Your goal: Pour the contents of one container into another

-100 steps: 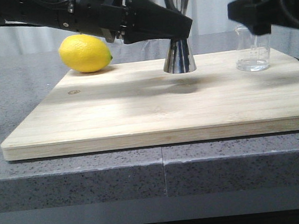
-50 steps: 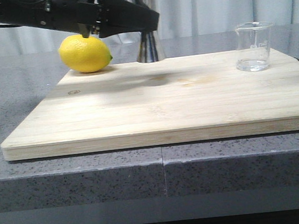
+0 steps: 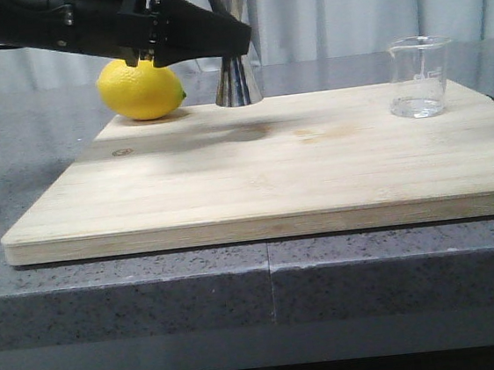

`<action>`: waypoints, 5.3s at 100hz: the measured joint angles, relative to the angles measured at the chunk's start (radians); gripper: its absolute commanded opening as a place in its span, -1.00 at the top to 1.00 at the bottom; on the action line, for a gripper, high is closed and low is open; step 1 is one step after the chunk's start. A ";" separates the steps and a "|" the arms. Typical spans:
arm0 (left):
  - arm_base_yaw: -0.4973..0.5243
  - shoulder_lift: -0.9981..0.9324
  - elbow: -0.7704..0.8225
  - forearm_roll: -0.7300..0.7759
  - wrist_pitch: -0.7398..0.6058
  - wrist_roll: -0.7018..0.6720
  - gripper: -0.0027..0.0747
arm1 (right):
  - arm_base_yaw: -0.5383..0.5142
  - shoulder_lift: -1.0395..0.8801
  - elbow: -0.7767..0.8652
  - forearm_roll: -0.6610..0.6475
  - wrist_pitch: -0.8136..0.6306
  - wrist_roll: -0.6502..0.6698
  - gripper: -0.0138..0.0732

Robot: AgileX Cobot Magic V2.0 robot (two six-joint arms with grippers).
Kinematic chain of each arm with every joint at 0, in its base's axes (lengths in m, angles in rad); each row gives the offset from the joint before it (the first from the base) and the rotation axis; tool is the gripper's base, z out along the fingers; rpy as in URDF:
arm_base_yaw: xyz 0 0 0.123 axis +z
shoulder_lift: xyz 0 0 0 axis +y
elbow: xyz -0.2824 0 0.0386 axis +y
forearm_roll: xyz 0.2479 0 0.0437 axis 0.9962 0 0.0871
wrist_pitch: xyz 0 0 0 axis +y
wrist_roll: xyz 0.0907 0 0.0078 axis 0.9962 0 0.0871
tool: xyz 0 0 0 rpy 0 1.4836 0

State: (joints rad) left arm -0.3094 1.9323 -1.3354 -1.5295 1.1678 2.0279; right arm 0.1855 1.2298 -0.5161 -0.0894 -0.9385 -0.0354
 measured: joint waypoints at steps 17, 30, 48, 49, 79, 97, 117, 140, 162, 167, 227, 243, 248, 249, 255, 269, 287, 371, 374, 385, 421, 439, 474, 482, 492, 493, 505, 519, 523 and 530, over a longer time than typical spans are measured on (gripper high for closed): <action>0.000 0.000 0.019 -0.002 0.000 0.016 0.99 | 0.000 0.000 0.000 0.002 0.001 0.000 -0.59; 0.000 0.000 0.029 -0.004 0.000 0.018 0.99 | 0.000 0.000 0.000 0.004 0.008 0.000 -0.59; 0.000 0.000 0.029 -0.006 -0.002 0.023 0.99 | 0.000 0.000 0.000 0.004 0.016 0.002 -0.59; 0.000 0.000 0.029 -0.006 -0.002 0.023 0.99 | 0.000 0.000 0.000 0.004 0.016 0.002 -0.59; 0.000 0.000 0.073 -0.014 -0.002 0.042 0.99 | 0.000 0.000 0.000 0.004 0.020 0.002 -0.59; 0.000 0.000 0.103 -0.039 -0.004 0.064 0.99 | 0.000 0.000 0.000 0.004 0.022 0.002 -0.59; 0.001 0.000 0.109 -0.042 -0.004 0.068 0.99 | 0.000 0.000 0.000 0.004 0.024 0.002 -0.59; 0.002 0.000 0.109 -0.046 -0.004 0.068 0.99 | 0.000 0.000 0.000 0.004 0.024 0.002 -0.59; 0.002 0.000 0.109 -0.046 -0.004 0.068 0.99 | 0.000 0.000 0.000 0.004 0.026 0.004 -0.59; 0.002 0.000 0.109 -0.046 -0.004 0.068 0.99 | 0.000 0.000 0.000 0.004 0.026 0.004 -0.59; 0.002 0.000 0.109 -0.030 -0.004 0.068 0.99 | 0.000 0.000 0.000 0.004 0.026 0.004 -0.59; 0.002 0.000 0.109 -0.022 -0.004 0.068 0.99 | 0.000 0.000 0.000 0.004 0.026 0.004 -0.59; 0.002 0.000 0.109 -0.018 -0.004 0.068 0.99 | 0.000 0.000 0.000 0.004 0.026 0.004 -0.59; 0.002 0.000 0.109 -0.018 -0.004 0.068 0.99 | 0.000 0.000 0.000 0.004 0.026 0.004 -0.59; 0.002 0.000 0.109 -0.013 -0.004 0.068 0.99 | 0.000 0.000 -0.002 0.004 0.028 0.004 -0.59; 0.002 0.000 0.109 -0.006 -0.004 0.068 0.99 | 0.000 0.000 -0.006 0.004 0.028 0.004 -0.59; 0.002 0.000 0.109 -0.005 -0.004 0.068 0.99 | 0.000 0.000 -0.006 0.004 0.028 0.004 -0.59; 0.002 0.000 0.109 0.014 0.002 0.068 0.98 | 0.000 0.000 -0.006 0.004 0.028 0.004 -0.59; 0.002 0.000 0.109 0.016 0.002 0.068 0.98 | 0.000 0.000 -0.006 0.004 0.028 0.004 -0.59; 0.002 0.000 0.109 0.020 0.004 0.070 0.98 | 0.000 0.000 -0.006 0.004 0.028 0.004 -0.59; 0.002 0.000 0.109 0.023 0.005 0.075 0.75 | 0.000 0.000 -0.006 0.004 0.028 0.004 -0.59; 0.002 0.000 0.109 0.029 0.007 0.075 0.50 | 0.000 0.000 -0.006 0.004 0.028 0.004 -0.59; 0.002 0.000 0.109 0.035 0.009 0.075 0.46 | 0.000 0.000 -0.006 0.004 0.028 0.004 -0.59; 0.002 0.000 0.109 0.035 0.009 0.075 0.39 | 0.000 0.000 -0.006 0.004 0.028 0.004 -0.59; 0.002 0.000 0.109 0.054 0.005 0.075 0.14 | 0.000 0.000 -0.006 0.004 0.028 0.004 -0.59; 0.002 0.000 0.109 0.056 0.005 0.075 0.11 | 0.000 0.000 -0.006 0.004 0.028 0.004 -0.59; 0.002 0.000 0.109 0.065 0.002 0.073 -0.08 | 0.000 0.000 -0.006 0.004 0.028 0.004 -0.59; 0.002 0.000 0.109 0.065 0.002 0.069 -0.07 | 0.000 0.000 -0.006 0.004 0.028 0.004 -0.59; 0.002 0.000 0.109 0.065 0.002 0.069 -0.08 | 0.000 0.000 -0.006 0.004 0.028 0.004 -0.59; 0.002 0.000 0.109 0.065 0.002 0.069 -0.08 | 0.000 0.000 -0.006 0.004 0.028 0.004 -0.59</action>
State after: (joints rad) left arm -0.3071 1.9323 -1.2261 -1.4650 1.1703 2.0969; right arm 0.1855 1.2298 -0.5223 -0.0851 -0.9106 -0.0315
